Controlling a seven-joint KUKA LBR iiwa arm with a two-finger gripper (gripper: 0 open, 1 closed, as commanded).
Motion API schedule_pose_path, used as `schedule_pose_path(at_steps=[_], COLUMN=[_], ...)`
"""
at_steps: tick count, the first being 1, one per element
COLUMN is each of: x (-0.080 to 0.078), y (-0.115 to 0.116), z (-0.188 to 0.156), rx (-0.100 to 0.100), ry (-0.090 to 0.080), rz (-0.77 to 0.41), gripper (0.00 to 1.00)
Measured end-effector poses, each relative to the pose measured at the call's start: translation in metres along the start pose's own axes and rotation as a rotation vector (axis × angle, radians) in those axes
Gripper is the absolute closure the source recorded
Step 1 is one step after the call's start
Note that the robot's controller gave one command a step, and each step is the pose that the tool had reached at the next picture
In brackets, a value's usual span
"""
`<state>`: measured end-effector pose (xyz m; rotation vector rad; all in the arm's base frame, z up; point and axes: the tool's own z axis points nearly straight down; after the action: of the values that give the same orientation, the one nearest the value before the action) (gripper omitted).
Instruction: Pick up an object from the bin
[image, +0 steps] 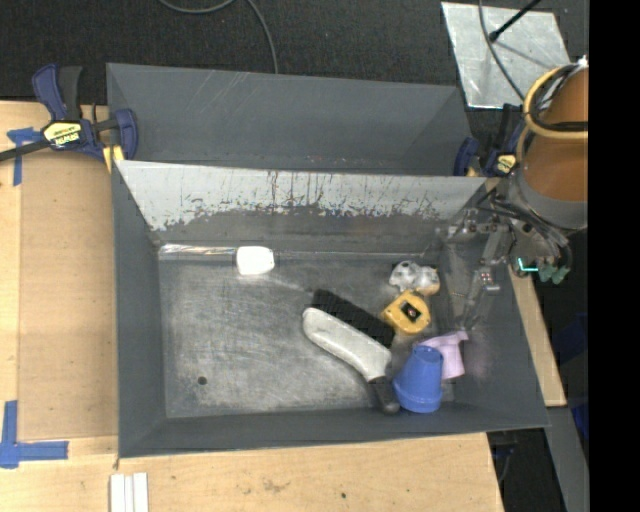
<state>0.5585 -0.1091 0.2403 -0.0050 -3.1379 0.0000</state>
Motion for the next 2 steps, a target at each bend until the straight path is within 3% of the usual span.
schedule_pose_path(at_steps=[1, 2], x=[-0.001, -0.008], y=[0.0, 0.003], z=[-0.004, 0.04], rx=[0.001, 0.002], ry=[-0.008, -0.016], rz=[-0.002, 0.022], gripper=[0.0, 0.0])
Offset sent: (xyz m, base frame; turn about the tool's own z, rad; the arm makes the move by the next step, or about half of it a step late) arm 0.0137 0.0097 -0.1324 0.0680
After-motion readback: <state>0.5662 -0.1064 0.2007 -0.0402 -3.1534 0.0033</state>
